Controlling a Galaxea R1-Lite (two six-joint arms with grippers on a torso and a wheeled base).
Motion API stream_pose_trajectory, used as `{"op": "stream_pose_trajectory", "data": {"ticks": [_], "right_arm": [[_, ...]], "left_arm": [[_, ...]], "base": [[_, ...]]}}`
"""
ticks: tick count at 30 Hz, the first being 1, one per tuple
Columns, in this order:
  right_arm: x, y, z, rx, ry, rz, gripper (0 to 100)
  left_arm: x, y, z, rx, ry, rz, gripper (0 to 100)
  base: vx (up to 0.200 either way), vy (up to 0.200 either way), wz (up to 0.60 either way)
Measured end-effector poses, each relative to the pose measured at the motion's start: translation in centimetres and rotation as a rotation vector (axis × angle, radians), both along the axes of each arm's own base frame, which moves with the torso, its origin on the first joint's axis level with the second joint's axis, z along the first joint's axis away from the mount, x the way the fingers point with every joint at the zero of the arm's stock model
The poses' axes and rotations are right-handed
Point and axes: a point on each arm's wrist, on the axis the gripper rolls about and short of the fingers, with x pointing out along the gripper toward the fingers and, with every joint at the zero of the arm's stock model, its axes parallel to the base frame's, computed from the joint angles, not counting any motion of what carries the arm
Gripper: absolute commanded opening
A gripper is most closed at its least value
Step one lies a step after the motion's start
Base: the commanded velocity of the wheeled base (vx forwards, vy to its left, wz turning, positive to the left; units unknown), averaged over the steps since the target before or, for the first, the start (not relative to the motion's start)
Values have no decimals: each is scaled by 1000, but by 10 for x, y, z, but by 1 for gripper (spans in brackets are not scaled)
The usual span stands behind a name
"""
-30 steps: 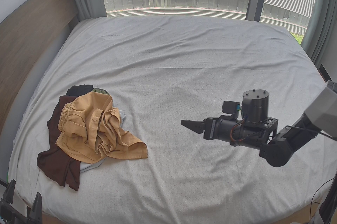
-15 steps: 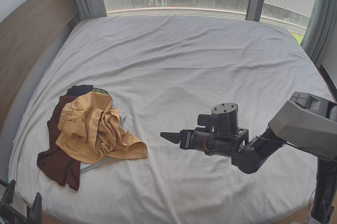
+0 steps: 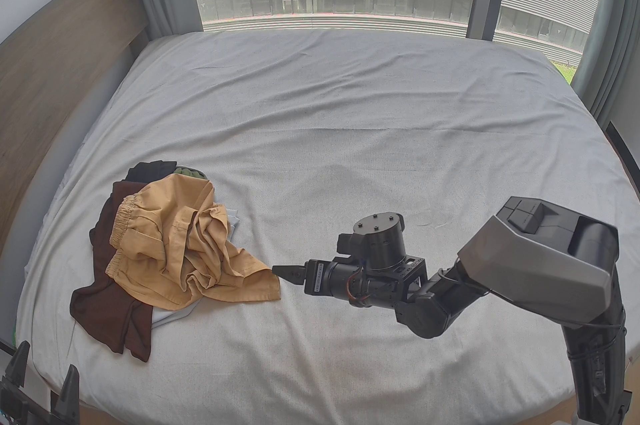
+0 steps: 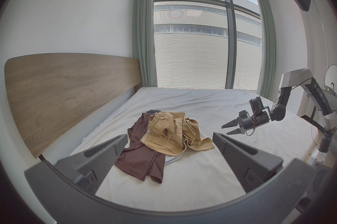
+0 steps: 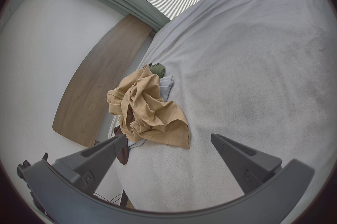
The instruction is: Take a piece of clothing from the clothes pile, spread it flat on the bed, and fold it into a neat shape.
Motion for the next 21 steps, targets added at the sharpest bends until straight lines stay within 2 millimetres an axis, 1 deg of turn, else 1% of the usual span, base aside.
{"op": "stream_pose_trajectory", "data": {"ticks": [10, 16, 21], "right_arm": [[9, 21, -19, 0, 41, -11, 100], [8, 34, -35, -21, 83, -6, 100], [9, 41, -42, -30, 98, -2, 100]], "left_arm": [[0, 0, 0, 0, 0, 0, 100], [0, 0, 0, -1, -1, -1, 100], [0, 0, 0, -2, -1, 0, 100]], "base": [[0, 0, 0], [0, 0, 0], [0, 0, 0]]}}
